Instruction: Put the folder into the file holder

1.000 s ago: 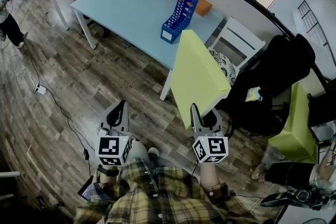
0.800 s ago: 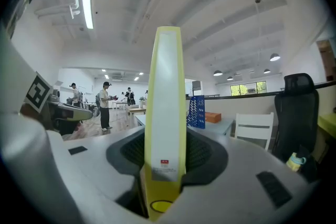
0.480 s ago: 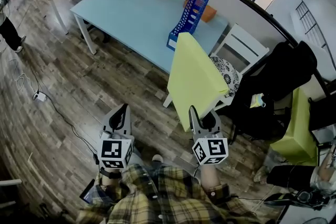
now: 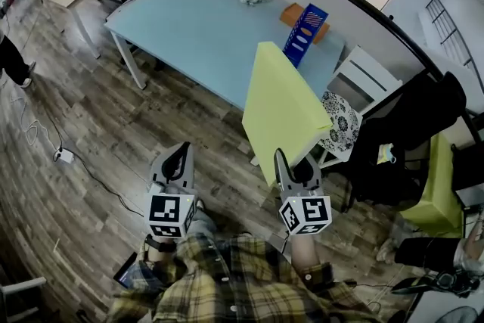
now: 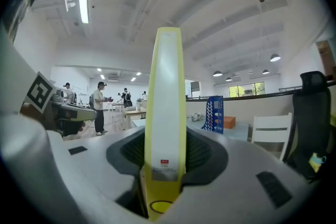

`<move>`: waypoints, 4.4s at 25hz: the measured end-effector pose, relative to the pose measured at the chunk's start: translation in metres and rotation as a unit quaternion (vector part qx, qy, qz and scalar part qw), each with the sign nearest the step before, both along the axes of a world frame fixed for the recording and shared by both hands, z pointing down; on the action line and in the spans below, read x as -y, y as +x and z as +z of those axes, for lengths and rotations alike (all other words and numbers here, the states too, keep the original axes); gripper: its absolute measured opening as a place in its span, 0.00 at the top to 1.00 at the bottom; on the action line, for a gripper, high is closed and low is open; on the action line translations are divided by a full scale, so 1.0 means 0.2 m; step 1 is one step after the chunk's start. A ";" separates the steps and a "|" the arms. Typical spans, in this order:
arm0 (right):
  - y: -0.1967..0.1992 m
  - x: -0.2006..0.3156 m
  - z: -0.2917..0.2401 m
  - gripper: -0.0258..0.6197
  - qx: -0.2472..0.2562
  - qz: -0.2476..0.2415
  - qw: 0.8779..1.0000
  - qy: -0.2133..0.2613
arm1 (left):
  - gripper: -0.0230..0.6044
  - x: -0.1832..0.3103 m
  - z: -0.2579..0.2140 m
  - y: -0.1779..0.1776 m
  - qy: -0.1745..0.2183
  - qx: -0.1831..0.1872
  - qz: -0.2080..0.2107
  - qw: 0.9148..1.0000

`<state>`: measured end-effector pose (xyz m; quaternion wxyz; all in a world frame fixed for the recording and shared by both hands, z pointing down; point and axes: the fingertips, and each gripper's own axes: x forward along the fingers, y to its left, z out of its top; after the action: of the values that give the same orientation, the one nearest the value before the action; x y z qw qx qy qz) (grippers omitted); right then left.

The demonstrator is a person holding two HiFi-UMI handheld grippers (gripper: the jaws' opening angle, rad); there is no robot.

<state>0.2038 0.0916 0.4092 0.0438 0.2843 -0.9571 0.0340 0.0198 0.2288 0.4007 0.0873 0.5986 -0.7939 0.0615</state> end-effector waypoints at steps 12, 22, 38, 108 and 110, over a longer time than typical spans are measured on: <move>-0.39 0.03 0.07 0.70 -0.002 0.047 0.999 -0.011 | 0.98 0.02 0.06 -0.49 -0.009 -0.003 0.023 1.000; -0.49 -0.05 0.10 0.70 -0.018 0.075 0.997 -0.022 | 0.98 -0.02 0.16 -0.65 -0.026 -0.027 0.046 0.998; -0.59 0.18 0.12 0.70 -0.006 0.074 0.997 -0.037 | 0.98 0.27 0.26 -0.71 -0.045 -0.032 0.075 0.996; -0.95 0.94 -0.02 0.70 0.050 0.355 0.933 -0.037 | 0.98 1.85 0.12 -0.87 -0.023 -0.013 0.442 0.897; -0.95 0.92 -0.05 0.70 0.059 0.359 0.931 -0.033 | 0.98 1.83 0.12 -0.86 -0.025 -0.013 0.446 0.895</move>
<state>0.0140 -0.0932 0.3987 -0.0186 0.6050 -0.7902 0.0956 -0.1531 -0.1364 0.4255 0.0760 0.8883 -0.4404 0.1056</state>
